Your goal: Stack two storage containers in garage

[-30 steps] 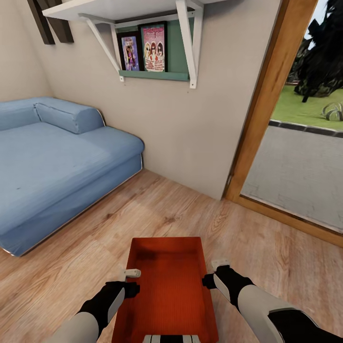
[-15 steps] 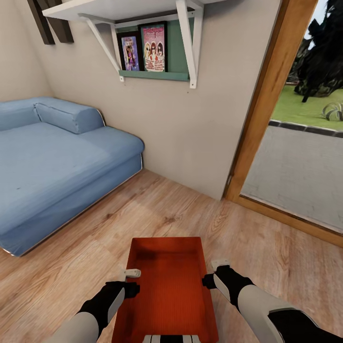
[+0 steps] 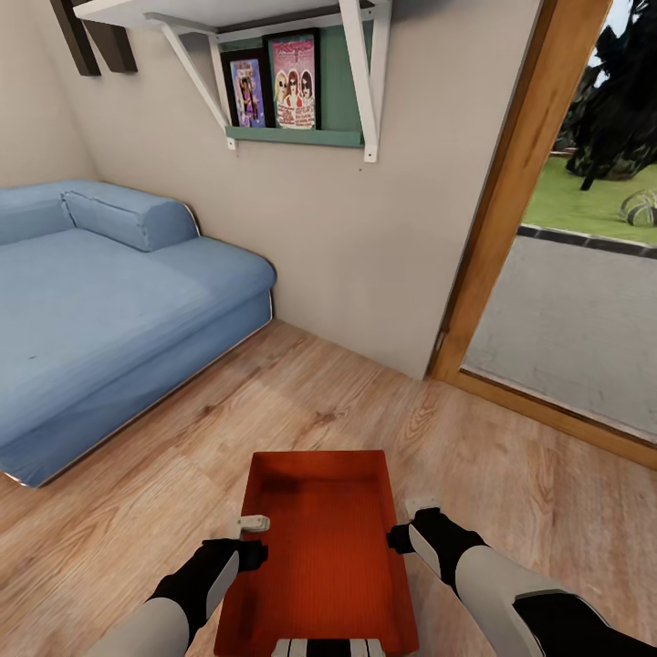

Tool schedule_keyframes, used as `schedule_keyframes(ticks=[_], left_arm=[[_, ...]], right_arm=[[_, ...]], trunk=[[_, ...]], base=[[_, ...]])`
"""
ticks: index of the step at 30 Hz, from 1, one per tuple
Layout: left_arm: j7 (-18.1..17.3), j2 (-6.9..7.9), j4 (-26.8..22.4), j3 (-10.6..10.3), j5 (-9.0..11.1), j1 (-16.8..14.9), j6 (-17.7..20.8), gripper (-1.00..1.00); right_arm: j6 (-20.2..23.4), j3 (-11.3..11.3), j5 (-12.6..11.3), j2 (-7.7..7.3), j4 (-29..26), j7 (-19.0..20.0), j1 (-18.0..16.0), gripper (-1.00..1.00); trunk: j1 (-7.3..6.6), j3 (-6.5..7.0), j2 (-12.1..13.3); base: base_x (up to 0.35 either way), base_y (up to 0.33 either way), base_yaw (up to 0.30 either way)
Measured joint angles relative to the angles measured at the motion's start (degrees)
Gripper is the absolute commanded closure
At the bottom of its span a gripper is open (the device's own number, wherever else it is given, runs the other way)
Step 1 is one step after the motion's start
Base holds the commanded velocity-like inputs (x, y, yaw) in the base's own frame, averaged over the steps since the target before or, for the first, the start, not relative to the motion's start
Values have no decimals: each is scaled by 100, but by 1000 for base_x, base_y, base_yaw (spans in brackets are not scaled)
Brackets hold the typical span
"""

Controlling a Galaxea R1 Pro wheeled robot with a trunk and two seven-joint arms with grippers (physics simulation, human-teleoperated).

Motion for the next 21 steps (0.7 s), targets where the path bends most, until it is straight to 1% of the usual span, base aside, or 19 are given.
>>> schedule_keyframes(ticks=[6, 7, 8, 9, 12, 13, 14, 21], left_arm=[[-2, 1, 0, 0, 1, 1, 0, -100], [-1, 1, 0, 0, 1, 0, 0, 100], [-3, 1, 0, 0, 1, 2, 0, 100], [-2, 1, 0, 0, 2, 1, 0, 100], [0, 1, 0, 0, -1, 0, 0, 100], [-18, -4, 3, -9, 95, -1, -10, 100], [-26, -5, 3, -11, 117, -1, -12, 100], [-29, -7, 4, -12, 129, -1, -14, 100]], right_arm=[[1, 0, -1, 0, 0, 8, 0, -100], [1, 0, -2, 0, 0, 8, 0, -100], [1, 0, -3, 0, 0, 9, 0, -100], [0, 0, -2, 0, 0, 9, 0, 100], [1, -3, -8, 0, 0, 11, 0, 100], [-3, -35, -74, 2, -1, 25, 0, 100], [-7, -51, -108, 3, -2, 33, 1, 100], [-9, -65, -137, 3, -1, 42, 1, 100]], trunk=[[0, 0, 0], [0, 0, 0], [0, 0, 0], [0, 0, 0], [0, 0, 0], [0, 0, 0], [0, 0, 0], [0, 0, 0]], base=[[0, 0, 0], [0, 0, 0], [0, 0, 0], [0, 0, 0], [0, 0, 0], [0, 0, 0], [0, 0, 0], [0, 0, 0]])
